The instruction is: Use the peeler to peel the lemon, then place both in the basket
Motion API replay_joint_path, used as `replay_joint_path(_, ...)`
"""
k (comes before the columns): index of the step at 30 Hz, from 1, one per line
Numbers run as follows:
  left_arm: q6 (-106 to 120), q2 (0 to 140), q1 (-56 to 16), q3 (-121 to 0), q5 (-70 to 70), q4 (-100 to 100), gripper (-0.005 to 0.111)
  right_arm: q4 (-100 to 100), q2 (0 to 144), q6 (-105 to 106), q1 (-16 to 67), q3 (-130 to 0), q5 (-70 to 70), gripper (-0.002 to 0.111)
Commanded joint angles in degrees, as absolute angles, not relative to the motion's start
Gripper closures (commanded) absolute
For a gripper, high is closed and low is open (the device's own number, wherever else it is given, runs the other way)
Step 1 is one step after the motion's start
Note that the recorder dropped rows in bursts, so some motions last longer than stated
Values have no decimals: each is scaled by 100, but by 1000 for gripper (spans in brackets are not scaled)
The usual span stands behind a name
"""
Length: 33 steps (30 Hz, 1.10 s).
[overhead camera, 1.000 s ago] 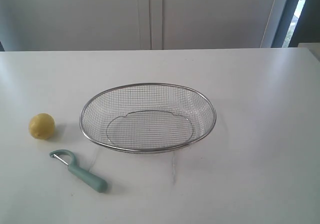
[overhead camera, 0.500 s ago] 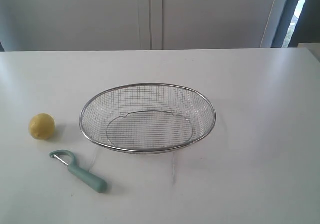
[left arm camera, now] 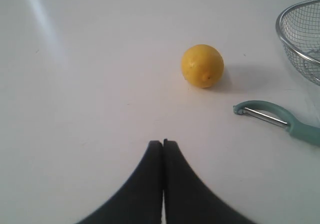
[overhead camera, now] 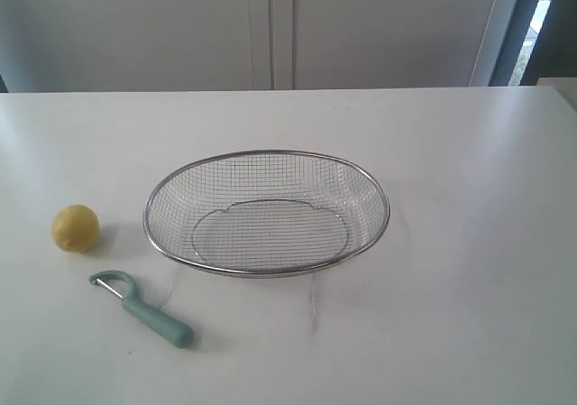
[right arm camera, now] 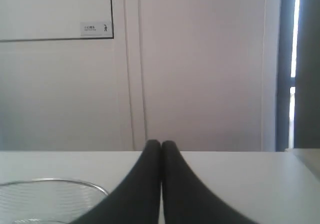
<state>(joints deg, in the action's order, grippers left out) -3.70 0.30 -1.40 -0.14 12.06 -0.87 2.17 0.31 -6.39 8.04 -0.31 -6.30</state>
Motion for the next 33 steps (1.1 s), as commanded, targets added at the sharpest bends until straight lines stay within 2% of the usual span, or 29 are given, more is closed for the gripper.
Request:
replay_joint_path(1,-362,0,-138,0,1207,-66,107,188,0,-2457,822,0,-784,108)
replay_joint_path(8,-362,0,-138,0,1207,-66,107,188,0,-3027,822,0,-1256,108)
replay_joint_path(16,-362,0,-138,0,1207,-66,107,211,0,-2866,822,0,-3391,108)
replay_joint_path(19,-362,0,-138,0,1207,-66,107,211,0,-2866,822,0,-3764,108)
replay_joint_path(25,-362,0,-138,0,1207,-66,107,157,0,-2831,822,0,-3738,108)
replay_joint_path(28,-362,0,-138,0,1207,-66,107,-475,0,-2771,822,-6,-3531,108)
replay_joint_path(33,-362,0,-138,0,1207,-66,107,-2141,0,-1067,822,-502,-1908,108)
